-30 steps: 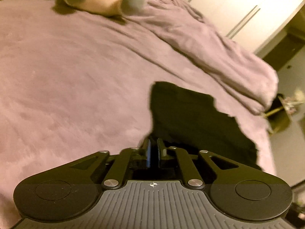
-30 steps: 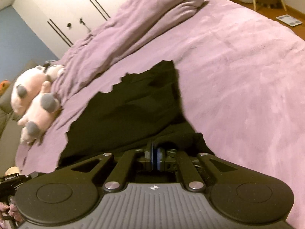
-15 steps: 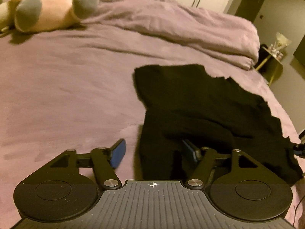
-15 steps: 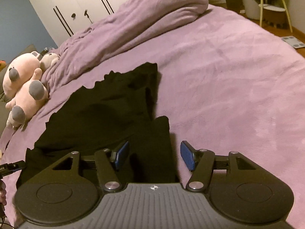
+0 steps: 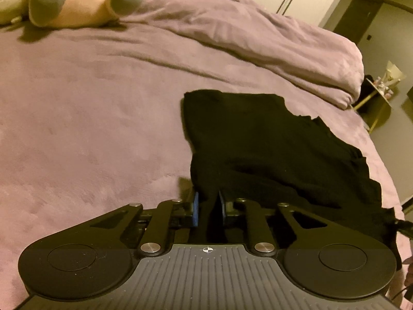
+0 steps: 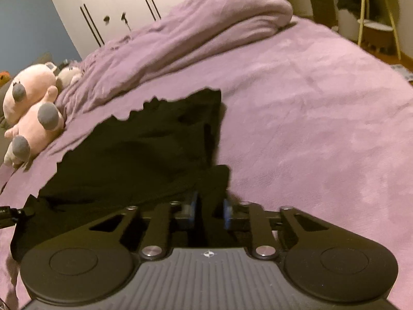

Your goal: Fold small clothes

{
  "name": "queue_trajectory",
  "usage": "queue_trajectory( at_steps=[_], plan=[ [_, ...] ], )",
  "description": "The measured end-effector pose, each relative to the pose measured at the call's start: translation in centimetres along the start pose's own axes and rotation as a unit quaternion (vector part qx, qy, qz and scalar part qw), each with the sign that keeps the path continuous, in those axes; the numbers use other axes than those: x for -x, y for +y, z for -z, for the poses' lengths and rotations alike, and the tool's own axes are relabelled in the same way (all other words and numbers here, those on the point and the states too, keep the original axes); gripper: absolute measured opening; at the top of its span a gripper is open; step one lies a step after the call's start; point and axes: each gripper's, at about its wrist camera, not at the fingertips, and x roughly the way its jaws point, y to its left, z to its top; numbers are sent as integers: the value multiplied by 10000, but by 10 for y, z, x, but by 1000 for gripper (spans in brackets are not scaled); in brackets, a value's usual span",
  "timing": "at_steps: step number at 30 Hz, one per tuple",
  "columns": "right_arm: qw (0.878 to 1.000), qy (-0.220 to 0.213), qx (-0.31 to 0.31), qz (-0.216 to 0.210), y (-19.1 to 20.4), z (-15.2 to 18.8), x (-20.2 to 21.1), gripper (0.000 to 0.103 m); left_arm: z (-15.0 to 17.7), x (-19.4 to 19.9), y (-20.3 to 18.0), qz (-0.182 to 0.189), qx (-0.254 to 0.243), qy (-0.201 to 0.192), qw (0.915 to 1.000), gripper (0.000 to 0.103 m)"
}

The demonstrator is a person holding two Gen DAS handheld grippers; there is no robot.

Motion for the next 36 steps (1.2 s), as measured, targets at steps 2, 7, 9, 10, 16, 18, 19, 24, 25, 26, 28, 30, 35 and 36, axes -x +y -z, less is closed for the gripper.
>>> queue_trajectory(
  at_steps=[2, 7, 9, 10, 16, 18, 19, 24, 25, 26, 28, 30, 35, 36],
  plan=[
    [9999, -108, 38, 98, 2, 0, 7, 7, -1, 2, -3, -51, -41, -13, 10000, 16],
    [9996, -281, 44, 50, 8, 3, 26, 6, -3, 8, -9, -206, -153, -49, 9997, 14],
    [9994, -334, 115, 36, 13, 3, 35, 6, -3, 11, -10, -226, -176, -54, 9996, 14],
    [9992, -362, 143, 8, 16, 3, 39, 6, -3, 13, -10, -204, -181, -62, 9996, 14],
    [9974, -602, 367, -156, 33, -1, 67, 6, -3, 28, -2, -118, 7, -226, 9997, 11],
    [9963, -699, 458, -214, 38, -4, 77, 6, -3, 35, 1, -98, 45, -300, 9995, 9],
    [9958, -736, 501, -231, 41, -5, 81, 6, -3, 39, 1, -91, 48, -348, 9993, 8],
    [9936, -870, 660, -299, 50, -12, 95, 5, -7, 61, -1, 63, 15, -635, 9980, 4],
    [9932, -895, 673, -325, 51, -13, 97, 5, -9, 66, -2, 103, -2, -689, 9976, 3],
    [9929, -914, 680, -346, 53, -15, 98, 5, -11, 69, -4, 129, -21, -738, 9972, 2],
    [9922, -963, 695, -370, 56, -18, 101, 5, -15, 77, -8, 174, -96, -873, 9960, 2],
    [9916, -1001, 722, -375, 58, -21, 101, 5, -21, 83, -13, 230, -143, -985, 9948, 1],
    [9911, -1052, 718, -396, 62, -30, 97, 5, -33, 84, -21, 304, -235, -1062, 9936, 2],
    [9909, -1059, 714, -419, 62, -31, 97, 5, -34, 80, -21, 312, -229, -963, 9946, 2]
  ],
)
